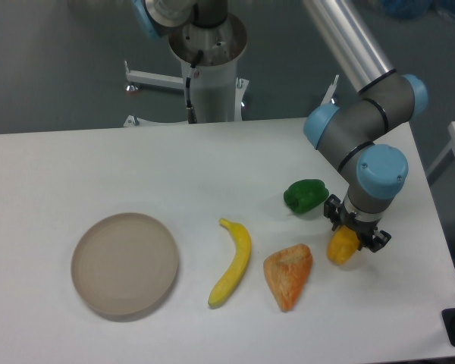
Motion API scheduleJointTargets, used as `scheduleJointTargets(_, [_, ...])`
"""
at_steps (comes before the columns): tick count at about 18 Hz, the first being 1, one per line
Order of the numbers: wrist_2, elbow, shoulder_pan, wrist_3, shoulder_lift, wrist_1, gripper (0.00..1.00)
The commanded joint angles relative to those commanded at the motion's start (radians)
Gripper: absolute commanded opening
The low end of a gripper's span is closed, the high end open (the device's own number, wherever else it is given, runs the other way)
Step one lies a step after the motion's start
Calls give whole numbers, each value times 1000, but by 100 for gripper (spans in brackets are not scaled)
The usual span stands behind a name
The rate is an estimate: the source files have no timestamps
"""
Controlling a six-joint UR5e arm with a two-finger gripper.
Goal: Pick up the yellow pepper from the table
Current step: 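Close the gripper around the yellow pepper, then lift the yellow pepper and carry it toward the orange piece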
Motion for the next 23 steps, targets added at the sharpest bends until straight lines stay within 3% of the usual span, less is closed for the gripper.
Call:
scheduleJointTargets(7, [-9,57,-8,-3,23,-9,51])
scheduleJointTargets(13, [-32,86,-115,-5,93,-5,53])
scheduleJointTargets(19, [-43,97,-193,-6,106,-2,53])
scheduleJointTargets(23, [-43,106,-201,-6,98,0,53])
